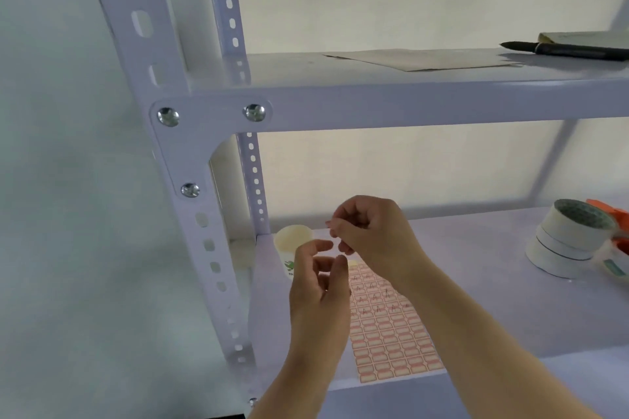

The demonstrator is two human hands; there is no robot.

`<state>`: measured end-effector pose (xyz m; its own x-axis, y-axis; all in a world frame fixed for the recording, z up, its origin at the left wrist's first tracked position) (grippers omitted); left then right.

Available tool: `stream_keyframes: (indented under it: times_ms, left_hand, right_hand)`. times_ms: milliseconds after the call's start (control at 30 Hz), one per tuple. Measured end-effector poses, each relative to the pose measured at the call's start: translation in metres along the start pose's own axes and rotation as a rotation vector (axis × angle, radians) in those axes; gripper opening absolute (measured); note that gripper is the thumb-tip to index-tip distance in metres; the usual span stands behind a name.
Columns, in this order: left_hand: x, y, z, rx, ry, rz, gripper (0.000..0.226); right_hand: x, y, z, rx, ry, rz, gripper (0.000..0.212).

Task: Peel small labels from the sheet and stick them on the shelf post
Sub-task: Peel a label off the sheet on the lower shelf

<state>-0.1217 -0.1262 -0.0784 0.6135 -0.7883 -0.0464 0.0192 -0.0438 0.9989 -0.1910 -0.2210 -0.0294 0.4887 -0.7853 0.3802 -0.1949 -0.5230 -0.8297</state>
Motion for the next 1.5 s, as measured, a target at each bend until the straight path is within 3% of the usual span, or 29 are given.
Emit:
stream_keyframes:
  times_ms: [167,333,667,867,1000,1133,1233,1500]
  left_hand:
    - [0.016,-0.025,0.005,0.161,-0.09,-0.119,0.011]
    - [0.037,-0.045,0.012,0.428,-0.056,-0.121,0.013]
    - [0.057,-0.053,0.023,0.429,0.038,-0.211,0.014]
    - [0.064,-0.053,0.029,0.458,0.03,-0.214,0.013]
    - [0.067,-0.054,0.034,0.517,0.011,-0.175,0.013]
    - [0.07,-0.057,0.039,0.585,-0.035,-0.141,0.012]
    - [0.071,-0.059,0.041,0.637,-0.054,-0.132,0.011]
    - [0.07,-0.059,0.04,0.659,-0.074,-0.143,0.012]
  right_hand:
    - [0.049,0.022,0.032,-0.143,-0.131,0.012,0.008]
    - [0.084,0.051,0.056,-0.212,-0.283,0.044,0.005]
    - [0.1,0.072,0.056,-0.228,-0.422,-0.04,0.019]
    - [0.097,0.095,0.013,-0.163,-0.271,0.044,0.014]
    - [0.078,0.134,-0.013,-0.403,-0.492,0.035,0.018]
    - [0.056,0.157,-0.022,-0.701,-0.64,0.026,0.042]
    - [0.052,0.159,-0.022,-0.753,-0.67,0.008,0.053]
    - [0.051,0.165,-0.017,-0.688,-0.68,0.034,0.043]
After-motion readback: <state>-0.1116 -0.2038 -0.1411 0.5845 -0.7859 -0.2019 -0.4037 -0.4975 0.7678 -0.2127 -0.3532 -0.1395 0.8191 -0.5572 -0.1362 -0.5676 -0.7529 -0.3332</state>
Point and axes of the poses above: each hand's wrist, its own x-axis towards the middle knuckle, its own z-axis out of the palm, y = z × x, the point moved 1 cm from there along x, towards the middle knuckle, and after that the axes turned 10 degrees about -z, right-handed, at the moved point
